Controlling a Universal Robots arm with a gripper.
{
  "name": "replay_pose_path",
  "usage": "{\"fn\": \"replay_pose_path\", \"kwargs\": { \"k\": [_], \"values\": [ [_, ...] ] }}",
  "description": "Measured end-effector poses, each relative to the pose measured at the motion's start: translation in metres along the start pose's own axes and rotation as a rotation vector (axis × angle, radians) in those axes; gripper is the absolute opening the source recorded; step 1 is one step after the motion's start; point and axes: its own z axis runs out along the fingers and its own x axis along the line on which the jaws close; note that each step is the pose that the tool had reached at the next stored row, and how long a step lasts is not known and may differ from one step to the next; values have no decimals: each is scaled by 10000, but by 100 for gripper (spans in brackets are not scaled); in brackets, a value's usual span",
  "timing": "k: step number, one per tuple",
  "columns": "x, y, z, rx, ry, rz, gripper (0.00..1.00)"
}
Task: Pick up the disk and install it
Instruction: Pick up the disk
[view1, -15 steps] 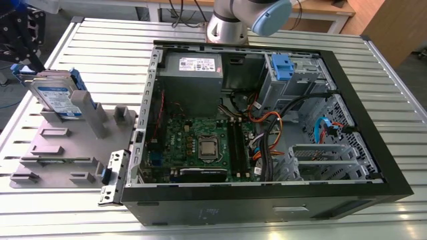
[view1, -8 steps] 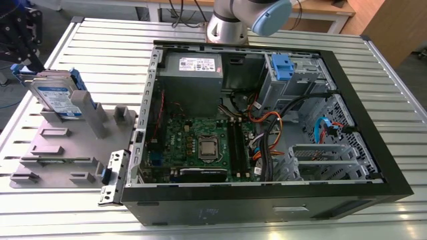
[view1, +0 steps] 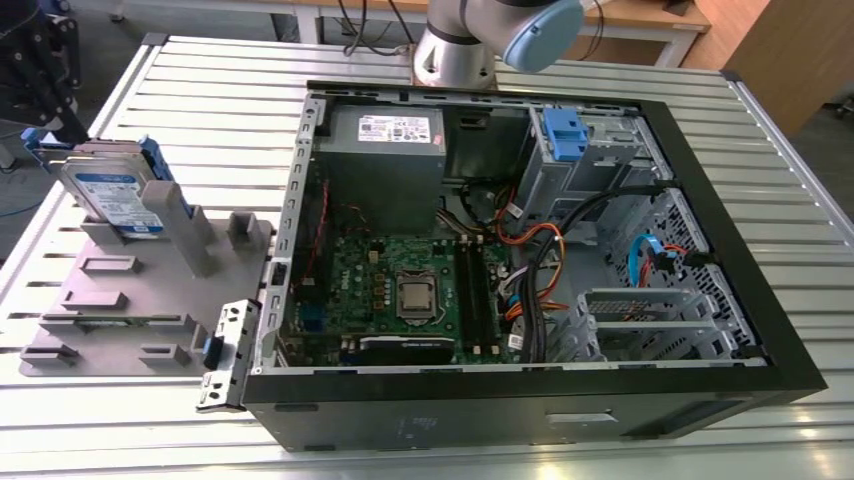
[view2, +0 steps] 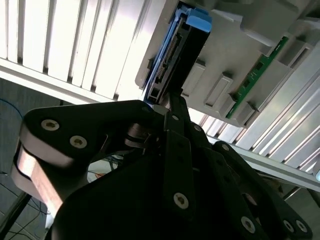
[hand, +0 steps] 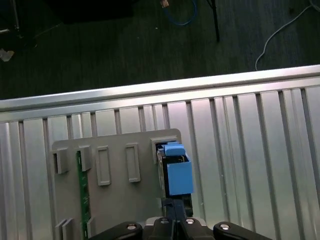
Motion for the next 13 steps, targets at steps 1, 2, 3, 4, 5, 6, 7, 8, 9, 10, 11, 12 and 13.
{"fn": "replay_pose_path", "kwargs": {
  "k": [1, 2, 3, 4, 5, 6, 7, 8, 9, 10, 11, 12, 13],
  "values": [
    [0, 0, 0, -7, -41, -47, 11],
    [-1, 0, 0, -10, -59, -76, 11],
    [0, 0, 1, -9, -60, -87, 11],
    [0, 0, 1, -8, -60, -87, 11],
    [0, 0, 1, -8, -61, -88, 11],
    [0, 0, 1, -9, -60, -88, 11],
    [0, -2, 2, -9, -61, -90, 11],
    [0, -6, 2, -9, -60, -90, 11],
    [0, -11, 1, -10, -60, -90, 11],
    [-1, -19, 1, -9, -60, -90, 11],
    [-3, -29, 1, -9, -60, -89, 11],
    [-5, -40, 1, -9, -60, -89, 11],
    [-6, -51, 1, -9, -60, -89, 11]
  ]
}}
